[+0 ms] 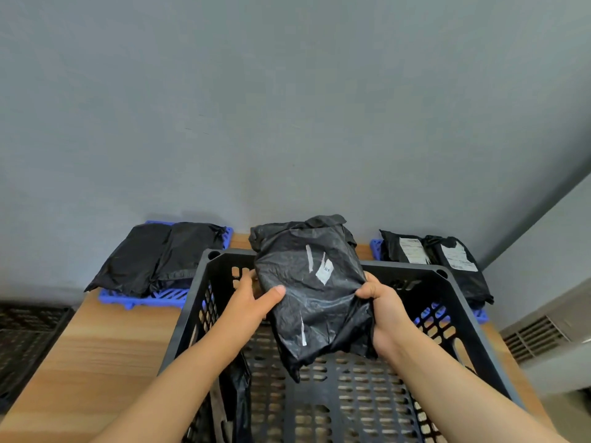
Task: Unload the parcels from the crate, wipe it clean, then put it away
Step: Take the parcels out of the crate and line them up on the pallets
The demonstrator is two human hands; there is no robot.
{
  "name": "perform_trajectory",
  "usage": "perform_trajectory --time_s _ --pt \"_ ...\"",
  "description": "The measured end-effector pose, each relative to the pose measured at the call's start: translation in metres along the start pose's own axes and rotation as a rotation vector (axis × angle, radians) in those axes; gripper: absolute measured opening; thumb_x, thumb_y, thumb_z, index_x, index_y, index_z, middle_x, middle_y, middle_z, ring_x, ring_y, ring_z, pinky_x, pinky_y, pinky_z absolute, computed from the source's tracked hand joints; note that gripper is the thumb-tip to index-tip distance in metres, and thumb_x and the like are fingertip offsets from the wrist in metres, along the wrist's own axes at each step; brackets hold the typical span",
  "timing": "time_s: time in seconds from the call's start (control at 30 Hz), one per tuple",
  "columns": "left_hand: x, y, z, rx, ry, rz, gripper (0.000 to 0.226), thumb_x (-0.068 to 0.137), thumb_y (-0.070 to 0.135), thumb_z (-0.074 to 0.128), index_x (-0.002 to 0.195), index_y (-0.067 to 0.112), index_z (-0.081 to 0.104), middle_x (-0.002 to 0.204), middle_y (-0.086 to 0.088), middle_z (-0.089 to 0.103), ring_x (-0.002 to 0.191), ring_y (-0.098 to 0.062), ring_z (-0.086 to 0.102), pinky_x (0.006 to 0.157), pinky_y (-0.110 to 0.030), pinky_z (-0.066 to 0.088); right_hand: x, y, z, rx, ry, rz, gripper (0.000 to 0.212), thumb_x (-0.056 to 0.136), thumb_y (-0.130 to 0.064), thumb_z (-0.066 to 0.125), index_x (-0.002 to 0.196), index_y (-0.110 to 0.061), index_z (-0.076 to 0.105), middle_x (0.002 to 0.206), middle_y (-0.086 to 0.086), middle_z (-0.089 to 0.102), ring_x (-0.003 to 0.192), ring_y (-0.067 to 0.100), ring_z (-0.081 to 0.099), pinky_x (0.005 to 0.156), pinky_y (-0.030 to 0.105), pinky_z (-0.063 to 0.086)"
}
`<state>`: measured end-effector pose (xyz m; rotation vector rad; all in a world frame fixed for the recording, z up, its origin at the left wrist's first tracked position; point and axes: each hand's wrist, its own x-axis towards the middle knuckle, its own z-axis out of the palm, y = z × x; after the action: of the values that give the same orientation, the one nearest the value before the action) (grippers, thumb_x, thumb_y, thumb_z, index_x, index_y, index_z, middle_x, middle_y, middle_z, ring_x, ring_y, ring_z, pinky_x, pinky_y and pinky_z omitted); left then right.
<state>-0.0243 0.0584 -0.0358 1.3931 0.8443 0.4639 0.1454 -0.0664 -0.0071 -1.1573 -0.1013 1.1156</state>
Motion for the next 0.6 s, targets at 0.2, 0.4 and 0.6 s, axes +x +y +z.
perform_trajectory --time_s 0.2,0.4,0.6 --pt "0.001 -0.006 0.009 -0.165 0.011 -0.049 0.03 0.086 0.022 0.067 0.114 0.029 0.056 0.118 0.005 0.066 0.105 -0.012 0.064 0.096 -0.037 0.049 0.011 -0.003 0.008 -0.009 0.002 -0.006 0.036 0.071 0.002 0.037 0.099 -0.008 0.057 0.097 0.017 0.063 0.091 0.037 0.059 0.092 0.062 0.043" --pt "0.0 0.001 0.0 -0.119 0.294 0.081 0.023 0.085 0.022 0.069 0.1 0.033 0.055 0.105 0.008 0.066 0.098 -0.012 0.065 0.088 -0.035 0.052 0.014 0.006 0.015 -0.528 0.144 -0.449 0.025 0.087 -0.004 0.057 0.108 -0.017 0.053 0.111 0.003 0.061 0.094 0.013 0.062 0.085 0.033 0.053" --pt "-0.008 0.014 0.001 0.003 0.464 0.216 0.02 0.085 0.026 0.068 0.1 0.03 0.055 0.098 0.011 0.066 0.091 -0.003 0.063 0.083 -0.032 0.053 0.005 0.043 0.038 -1.158 0.013 -0.993 0.032 0.081 -0.035 0.055 0.113 -0.03 0.057 0.122 -0.024 0.05 0.131 0.001 0.032 0.111 0.03 0.023"
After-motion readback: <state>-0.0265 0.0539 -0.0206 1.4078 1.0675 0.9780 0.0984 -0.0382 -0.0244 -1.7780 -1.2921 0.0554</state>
